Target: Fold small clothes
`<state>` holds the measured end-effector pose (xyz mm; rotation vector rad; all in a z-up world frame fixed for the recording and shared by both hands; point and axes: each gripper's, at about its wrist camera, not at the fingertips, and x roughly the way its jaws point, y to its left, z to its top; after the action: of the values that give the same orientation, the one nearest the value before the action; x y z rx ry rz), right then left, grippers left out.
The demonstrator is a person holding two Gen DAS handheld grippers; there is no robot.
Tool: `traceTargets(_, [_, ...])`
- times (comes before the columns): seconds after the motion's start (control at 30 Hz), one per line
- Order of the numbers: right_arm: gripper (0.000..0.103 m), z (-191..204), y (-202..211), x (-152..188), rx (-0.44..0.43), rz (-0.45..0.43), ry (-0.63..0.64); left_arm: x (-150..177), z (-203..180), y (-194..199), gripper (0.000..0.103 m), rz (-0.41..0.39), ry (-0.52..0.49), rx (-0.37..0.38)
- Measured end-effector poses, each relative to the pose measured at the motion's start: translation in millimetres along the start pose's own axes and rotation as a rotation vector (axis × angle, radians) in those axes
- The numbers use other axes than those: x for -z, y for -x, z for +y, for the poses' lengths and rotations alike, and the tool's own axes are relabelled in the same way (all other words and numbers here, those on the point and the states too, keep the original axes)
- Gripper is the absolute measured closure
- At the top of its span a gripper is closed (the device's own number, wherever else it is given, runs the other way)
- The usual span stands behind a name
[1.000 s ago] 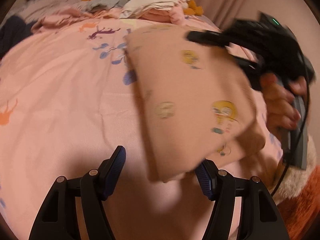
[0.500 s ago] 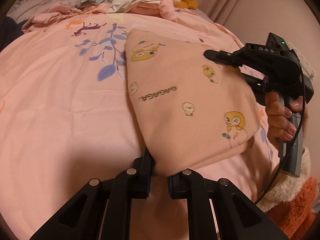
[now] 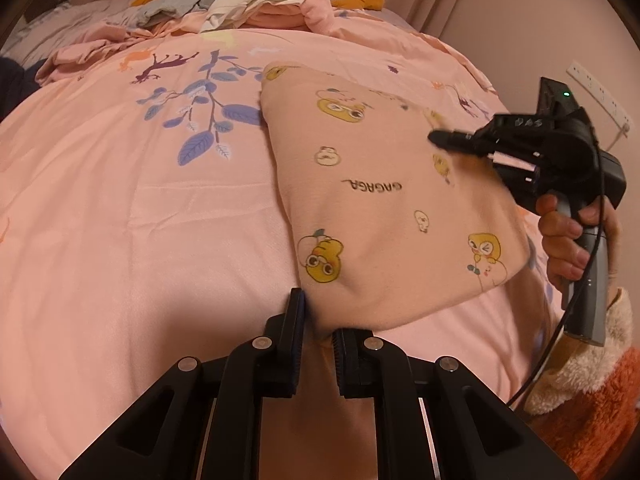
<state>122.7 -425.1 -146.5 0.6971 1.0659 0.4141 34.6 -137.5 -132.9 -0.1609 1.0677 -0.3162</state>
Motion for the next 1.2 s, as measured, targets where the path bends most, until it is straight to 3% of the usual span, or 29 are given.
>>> traceTargets(0.07, [0.091, -7, -6, 2, 0.044, 0.023, -0.01, 1, -1, 0, 0.091, -0.005, -0.004, -0.008])
traceTargets(0.17, [0.089, -10, -5, 3, 0.027, 0.022, -0.036, 2, 1, 1, 0.091, 0.003, -0.009, -0.008])
traceTargets(0.43, [0.085, 0, 14, 6, 0.109, 0.01, 0.035, 10, 1, 12, 0.091, 0.053, -0.027, -0.037])
traceTargets(0.57, [0.073, -4, 23, 10, 0.187, -0.004, 0.037, 13, 6, 25, 0.091, 0.084, -0.008, -0.013])
traceTargets(0.67, [0.073, -4, 35, 13, 0.172, -0.021, 0.022, 7, 8, 43, 0.091, 0.049, 0.011, 0.023])
traceTargets(0.83, [0.075, 24, 50, 18, 0.146, -0.074, 0.128, -10, -3, 59, 0.091, -0.067, -0.026, 0.012])
traceTargets(0.9, [0.076, 34, 50, 20, 0.113, -0.069, 0.153, -21, -9, 54, 0.091, -0.094, -0.038, 0.083])
traceTargets(1.03, [0.085, 52, 45, 31, 0.068, -0.032, 0.235, -34, -14, 30, 0.091, -0.061, -0.019, 0.171])
traceTargets(1.2, [0.085, 57, 29, 44, 0.066, 0.026, 0.299, -24, -20, -9, 0.091, 0.031, -0.05, 0.071])
